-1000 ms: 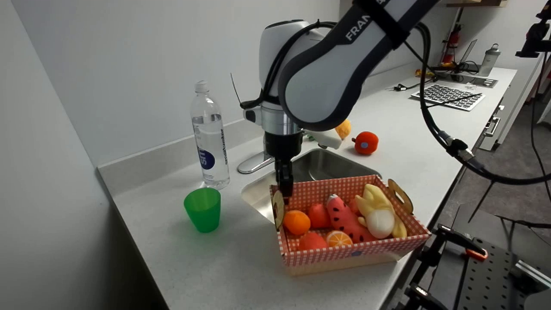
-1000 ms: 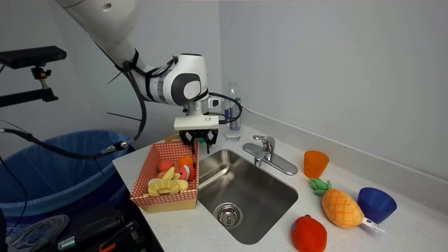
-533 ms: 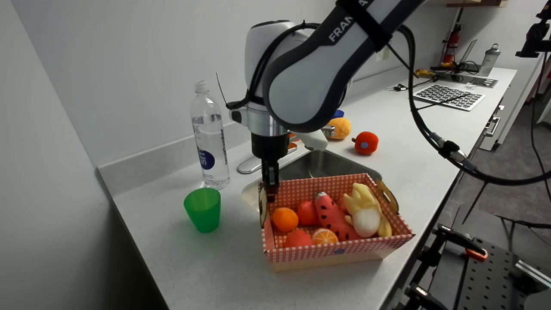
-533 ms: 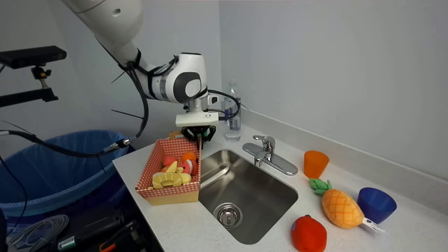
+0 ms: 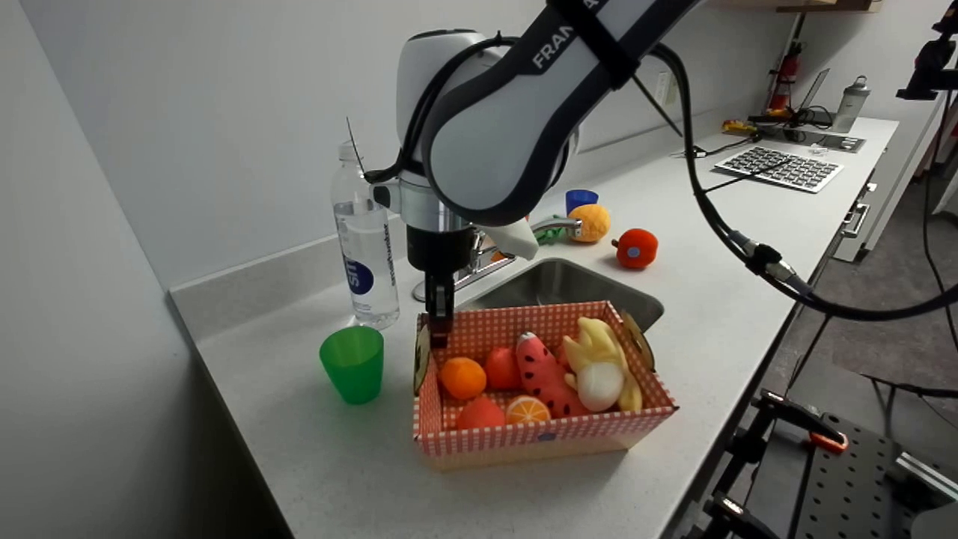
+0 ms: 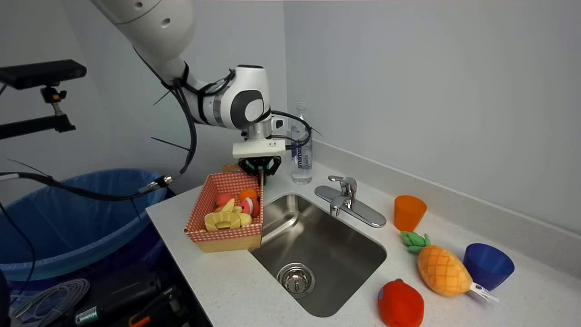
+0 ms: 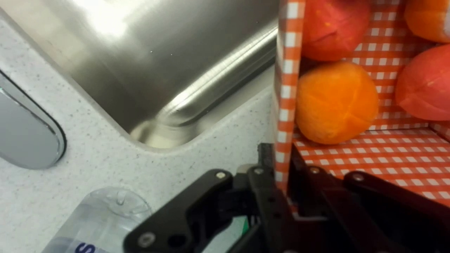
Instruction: Move the box to the left side of the counter
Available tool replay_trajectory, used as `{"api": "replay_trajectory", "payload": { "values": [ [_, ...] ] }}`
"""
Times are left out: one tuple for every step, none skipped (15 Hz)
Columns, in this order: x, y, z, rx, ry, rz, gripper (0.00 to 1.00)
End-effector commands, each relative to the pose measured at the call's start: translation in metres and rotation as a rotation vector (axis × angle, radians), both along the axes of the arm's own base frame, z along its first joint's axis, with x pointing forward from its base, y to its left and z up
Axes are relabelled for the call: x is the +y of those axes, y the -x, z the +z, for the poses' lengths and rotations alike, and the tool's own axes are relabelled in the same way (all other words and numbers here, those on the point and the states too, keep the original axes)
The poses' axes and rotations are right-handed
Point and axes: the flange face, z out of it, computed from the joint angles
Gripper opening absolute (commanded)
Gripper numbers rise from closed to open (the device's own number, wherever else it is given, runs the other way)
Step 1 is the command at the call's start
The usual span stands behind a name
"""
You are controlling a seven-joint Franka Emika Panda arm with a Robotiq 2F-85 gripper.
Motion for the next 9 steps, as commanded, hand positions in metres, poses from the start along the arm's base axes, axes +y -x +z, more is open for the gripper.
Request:
{"api": "replay_trajectory", "payload": {
  "values": [
    [0.005, -0.022, -0.002, -0.008, -0.008, -0.006, 0.03],
    [0.005, -0.027, -0.003, -0.008, -0.011, -0.013, 0.03],
    [0.005, -0.031, -0.003, -0.009, -0.014, -0.018, 0.03],
    [0.005, -0.035, -0.003, -0.011, -0.016, -0.023, 0.03],
    [0.005, -0.039, -0.002, -0.015, -0.017, -0.027, 0.03],
    [0.005, -0.043, -0.002, -0.017, -0.018, -0.032, 0.03],
    [0.005, -0.047, -0.002, -0.019, -0.019, -0.045, 0.03],
    [0.005, -0.049, -0.002, -0.015, -0.020, -0.075, 0.03],
    [0.006, -0.050, -0.003, -0.004, -0.020, -0.110, 0.03]
  ]
}}
